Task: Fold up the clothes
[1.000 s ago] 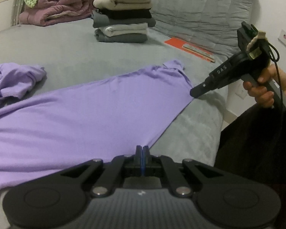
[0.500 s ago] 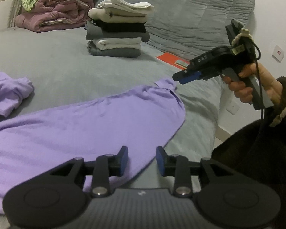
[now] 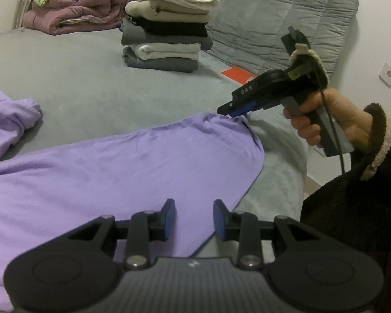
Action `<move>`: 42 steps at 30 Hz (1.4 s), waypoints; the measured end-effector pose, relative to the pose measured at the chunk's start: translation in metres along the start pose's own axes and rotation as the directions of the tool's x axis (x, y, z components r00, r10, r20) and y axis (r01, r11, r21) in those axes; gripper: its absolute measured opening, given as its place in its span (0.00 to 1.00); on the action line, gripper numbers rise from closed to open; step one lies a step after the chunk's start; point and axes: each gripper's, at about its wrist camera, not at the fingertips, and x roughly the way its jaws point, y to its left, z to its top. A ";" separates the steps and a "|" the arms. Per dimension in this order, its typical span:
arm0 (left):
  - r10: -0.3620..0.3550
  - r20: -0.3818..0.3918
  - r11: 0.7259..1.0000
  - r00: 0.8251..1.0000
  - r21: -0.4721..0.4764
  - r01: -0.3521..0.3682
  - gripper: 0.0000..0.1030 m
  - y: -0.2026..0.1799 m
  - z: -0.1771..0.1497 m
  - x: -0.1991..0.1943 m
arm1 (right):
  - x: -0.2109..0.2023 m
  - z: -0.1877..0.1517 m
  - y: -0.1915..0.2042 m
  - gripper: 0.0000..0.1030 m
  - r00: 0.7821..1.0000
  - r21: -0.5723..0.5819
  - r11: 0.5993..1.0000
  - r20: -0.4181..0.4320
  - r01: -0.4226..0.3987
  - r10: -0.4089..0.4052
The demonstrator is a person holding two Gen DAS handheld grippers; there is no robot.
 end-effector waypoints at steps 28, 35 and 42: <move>-0.007 -0.058 0.998 0.998 0.068 0.011 0.32 -0.012 -0.004 -0.002 | -0.068 -0.030 -0.057 0.01 0.996 0.036 0.995 0.006 0.093 -0.093; -0.013 -0.074 0.997 0.997 0.073 0.019 0.32 -0.012 -0.003 -0.002 | -0.058 -0.046 -0.067 0.01 0.993 0.040 0.995 -0.080 0.088 -0.085; -0.018 -0.075 0.997 0.997 0.070 0.024 0.32 -0.011 -0.003 -0.003 | -0.067 -0.034 -0.062 0.19 0.997 -0.005 0.998 -0.043 0.057 -0.057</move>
